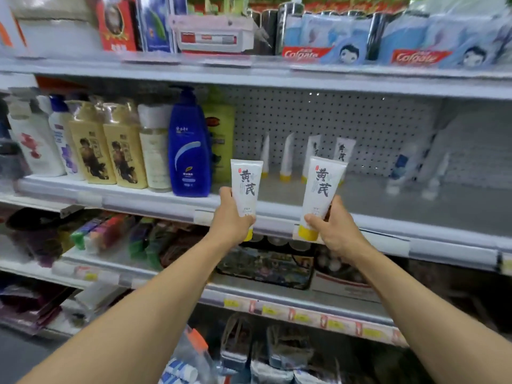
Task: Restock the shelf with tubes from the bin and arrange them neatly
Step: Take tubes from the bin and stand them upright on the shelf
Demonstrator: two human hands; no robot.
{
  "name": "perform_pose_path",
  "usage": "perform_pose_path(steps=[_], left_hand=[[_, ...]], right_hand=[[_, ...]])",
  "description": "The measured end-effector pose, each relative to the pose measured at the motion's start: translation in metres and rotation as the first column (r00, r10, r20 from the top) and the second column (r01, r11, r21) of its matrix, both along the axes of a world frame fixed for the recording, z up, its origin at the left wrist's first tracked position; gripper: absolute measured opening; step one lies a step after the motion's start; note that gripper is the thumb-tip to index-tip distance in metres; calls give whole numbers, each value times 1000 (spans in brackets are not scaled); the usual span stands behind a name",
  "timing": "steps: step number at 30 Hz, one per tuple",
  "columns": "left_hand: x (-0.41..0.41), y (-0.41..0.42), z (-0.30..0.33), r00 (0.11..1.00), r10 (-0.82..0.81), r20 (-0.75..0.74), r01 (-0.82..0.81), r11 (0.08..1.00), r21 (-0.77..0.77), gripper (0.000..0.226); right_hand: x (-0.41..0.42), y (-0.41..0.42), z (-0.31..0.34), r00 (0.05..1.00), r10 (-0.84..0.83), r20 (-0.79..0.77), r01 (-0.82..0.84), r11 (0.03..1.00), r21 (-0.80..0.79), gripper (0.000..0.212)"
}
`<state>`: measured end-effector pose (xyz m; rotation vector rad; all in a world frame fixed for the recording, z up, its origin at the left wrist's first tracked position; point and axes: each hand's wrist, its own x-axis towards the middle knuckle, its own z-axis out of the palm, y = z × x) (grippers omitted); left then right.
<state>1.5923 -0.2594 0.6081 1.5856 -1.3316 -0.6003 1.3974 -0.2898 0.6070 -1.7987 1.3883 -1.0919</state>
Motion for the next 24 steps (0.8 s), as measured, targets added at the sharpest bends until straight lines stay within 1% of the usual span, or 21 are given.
perform_pose_path(steps=[2,6,11,14,16,17,20,24], left_hand=[[-19,-19,6,1000,-28,0,28,1000,-2,44],[-50,-61,15,998,-67,7,67,997,-24,42],[-77,-118,23,998,-57,10,57,998,-16,42],[-90,-150,24,999,-42,2,42,998,-47,49],[-98,-169,22,999,-30,27,31,997,-66,50],[-101,-178,21,1000,-17,23,18,997,-69,51],[-107,-202,20,999,49,-11,-49,997,-51,58],[-109,-215,18,994,105,27,-104,994,-41,62]], right_hand=[[-21,-14,5,998,-62,1,62,998,-18,41],[-60,-54,13,985,-169,45,169,986,-2,44],[-100,-126,13,959,-277,54,278,960,-18,44],[-117,-172,16,942,-308,132,309,951,14,45],[-125,-195,17,948,-311,66,312,950,-1,48],[-129,-206,15,952,-302,42,304,953,-24,45],[-133,-233,9,956,-291,28,292,954,-66,43],[-129,-258,5,946,-325,12,325,944,-52,50]])
